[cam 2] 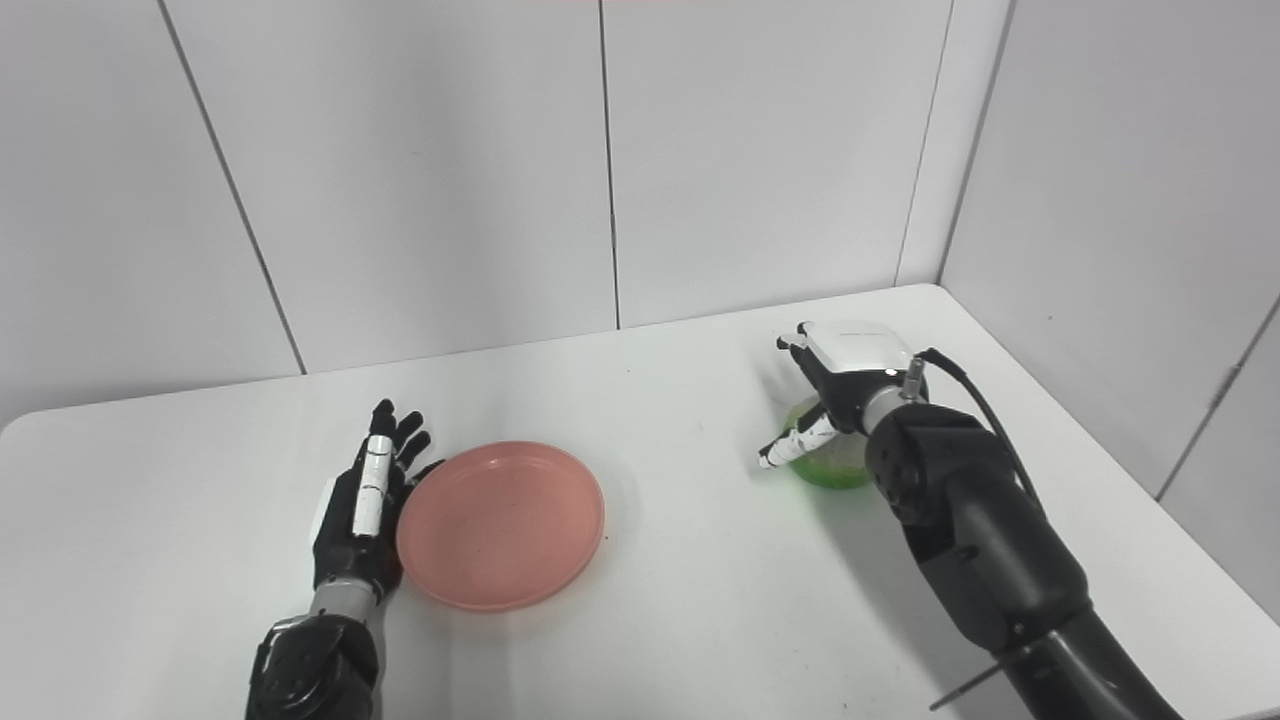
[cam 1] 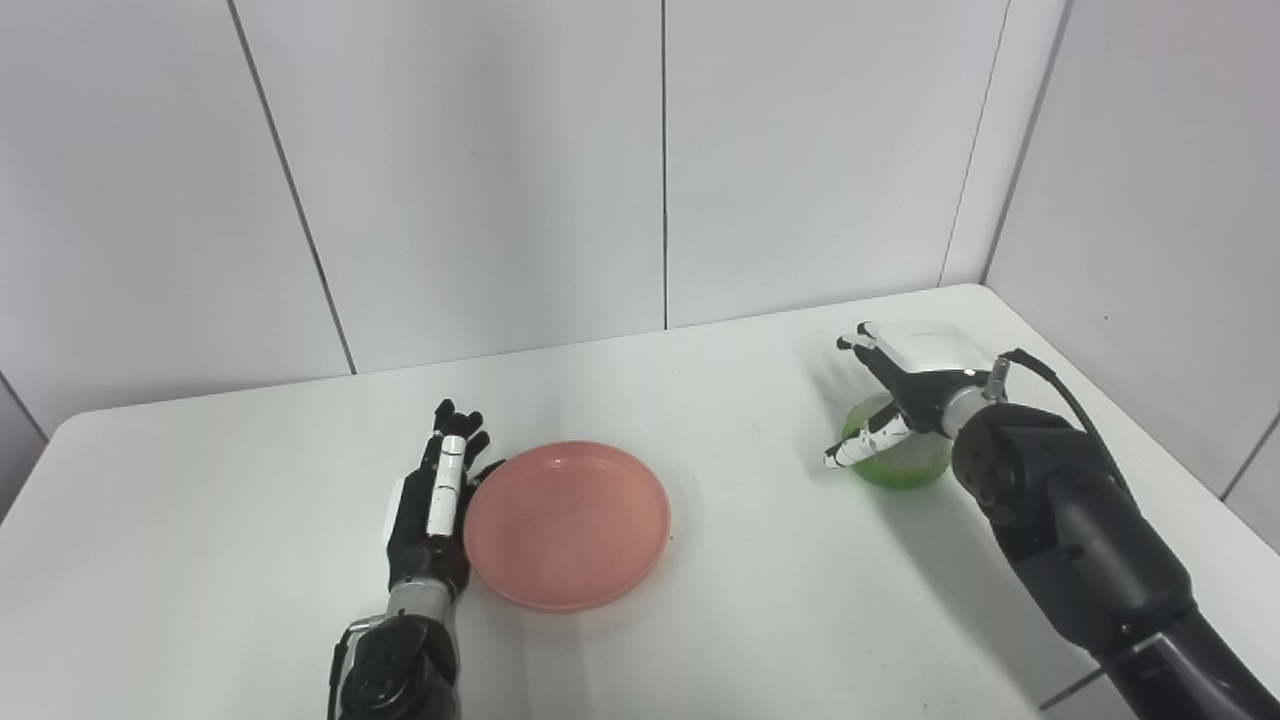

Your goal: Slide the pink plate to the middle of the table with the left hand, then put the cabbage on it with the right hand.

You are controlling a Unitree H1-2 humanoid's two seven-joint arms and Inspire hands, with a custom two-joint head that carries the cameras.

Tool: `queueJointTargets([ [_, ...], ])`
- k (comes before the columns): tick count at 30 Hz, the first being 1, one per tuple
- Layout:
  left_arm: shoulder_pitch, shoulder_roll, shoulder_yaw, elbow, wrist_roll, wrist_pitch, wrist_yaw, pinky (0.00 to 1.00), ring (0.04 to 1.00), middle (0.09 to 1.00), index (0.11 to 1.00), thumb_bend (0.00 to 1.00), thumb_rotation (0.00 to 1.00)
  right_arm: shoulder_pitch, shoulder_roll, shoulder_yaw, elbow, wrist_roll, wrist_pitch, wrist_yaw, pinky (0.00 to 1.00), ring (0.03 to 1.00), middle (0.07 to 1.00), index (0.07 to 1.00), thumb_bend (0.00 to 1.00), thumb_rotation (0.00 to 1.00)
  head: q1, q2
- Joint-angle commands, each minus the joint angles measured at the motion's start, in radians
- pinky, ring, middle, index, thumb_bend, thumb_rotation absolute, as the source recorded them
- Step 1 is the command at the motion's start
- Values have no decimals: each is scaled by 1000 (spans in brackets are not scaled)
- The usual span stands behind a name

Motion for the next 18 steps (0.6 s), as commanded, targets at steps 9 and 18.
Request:
queueJointTargets([
  [9, 15, 6, 0, 10, 0, 72, -1, 777, 936, 935, 983, 838, 832, -48, 5, 10, 141, 83, -5, -190, 814, 963, 985, 904, 1000, 429, 8, 5],
  [18, 18, 1, 0, 10, -9, 76, -14, 796, 938, 942, 989, 827, 828, -54, -25, 60, 144, 69, 8, -201, 909, 977, 990, 904, 1000, 411, 5, 7],
])
